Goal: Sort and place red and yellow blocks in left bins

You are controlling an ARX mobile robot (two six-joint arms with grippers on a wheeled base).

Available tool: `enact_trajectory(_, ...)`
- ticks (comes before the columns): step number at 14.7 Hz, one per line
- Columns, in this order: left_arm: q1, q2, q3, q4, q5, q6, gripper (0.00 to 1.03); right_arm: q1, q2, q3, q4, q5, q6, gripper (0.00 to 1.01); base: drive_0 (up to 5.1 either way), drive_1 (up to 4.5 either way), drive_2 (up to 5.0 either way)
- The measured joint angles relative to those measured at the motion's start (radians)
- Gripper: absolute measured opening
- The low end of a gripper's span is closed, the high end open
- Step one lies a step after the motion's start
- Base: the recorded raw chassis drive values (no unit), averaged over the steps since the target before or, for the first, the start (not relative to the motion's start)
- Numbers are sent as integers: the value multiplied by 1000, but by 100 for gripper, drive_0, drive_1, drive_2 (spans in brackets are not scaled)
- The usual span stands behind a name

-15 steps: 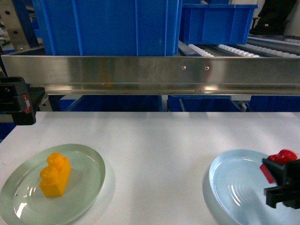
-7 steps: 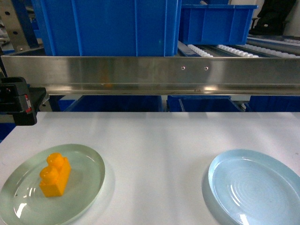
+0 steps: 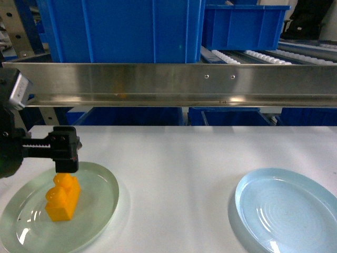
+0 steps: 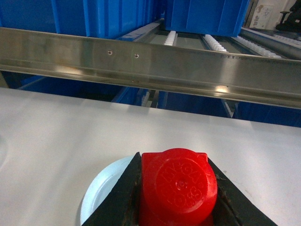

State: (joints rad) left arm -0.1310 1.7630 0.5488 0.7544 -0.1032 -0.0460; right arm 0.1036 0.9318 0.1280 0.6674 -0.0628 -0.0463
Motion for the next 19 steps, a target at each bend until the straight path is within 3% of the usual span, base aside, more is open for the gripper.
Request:
enact_trajectory(6,-74,85,37,-37,-76,-64,98,0,0,0,0,0,0,28,0,0,0)
enact_trajectory(9,-90,139,37,-64,-164,-98,98,0,0,0,0,0,0,28,0,0,0)
enact_trajectory(12,-98,210,35,-72,-184,-166,98,0,0,0,0,0,0,28,0,0,0)
enact_trajectory(14,-111,251,38,-59,-193,-190,82,0,0,0,0,0,0,28,0,0,0)
enact_trajectory(17,-120,257,56,-87,-201,-221,39,0,0,0,0,0,0,28,0,0,0)
enact_trajectory(18,-120,248,56,-101,-206,-221,29,0,0,0,0,0,0,28,0,0,0)
enact_trajectory(19,-104,218,53,-136,-190,-233,28,0,0,0,0,0,0,28,0,0,0)
